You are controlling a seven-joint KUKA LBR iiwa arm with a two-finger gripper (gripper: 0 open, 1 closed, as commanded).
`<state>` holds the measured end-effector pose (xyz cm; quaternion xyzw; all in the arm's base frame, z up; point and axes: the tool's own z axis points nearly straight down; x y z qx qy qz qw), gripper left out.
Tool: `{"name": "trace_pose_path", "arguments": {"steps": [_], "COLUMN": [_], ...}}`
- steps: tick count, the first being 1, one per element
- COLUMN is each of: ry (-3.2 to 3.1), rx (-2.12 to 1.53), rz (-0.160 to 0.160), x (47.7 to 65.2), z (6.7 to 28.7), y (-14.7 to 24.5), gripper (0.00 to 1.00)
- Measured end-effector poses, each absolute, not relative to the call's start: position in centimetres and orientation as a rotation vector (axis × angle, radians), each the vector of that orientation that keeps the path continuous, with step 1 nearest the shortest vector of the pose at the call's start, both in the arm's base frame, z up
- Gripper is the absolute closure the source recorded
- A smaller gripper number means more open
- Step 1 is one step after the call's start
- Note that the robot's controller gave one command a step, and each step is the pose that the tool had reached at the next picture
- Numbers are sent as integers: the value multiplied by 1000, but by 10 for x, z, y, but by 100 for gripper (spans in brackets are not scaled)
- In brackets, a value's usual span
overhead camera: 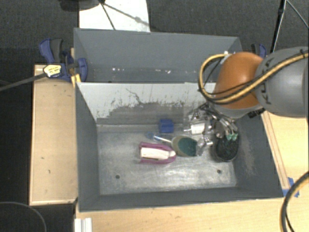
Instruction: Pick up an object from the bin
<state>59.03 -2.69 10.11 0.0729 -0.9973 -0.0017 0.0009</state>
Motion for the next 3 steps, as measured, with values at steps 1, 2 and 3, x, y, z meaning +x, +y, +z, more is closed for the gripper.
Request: {"name": "trace_pose_path", "arguments": {"steps": [1, 2, 3], "ry": [-3132, -3138, -3142], "rx": [218, 223, 248], "rz": [0, -1, 3], "x": [587, 588, 574], "z": [76, 79, 194], "y": [-18, -18, -44], "gripper": [0, 100, 100]}}
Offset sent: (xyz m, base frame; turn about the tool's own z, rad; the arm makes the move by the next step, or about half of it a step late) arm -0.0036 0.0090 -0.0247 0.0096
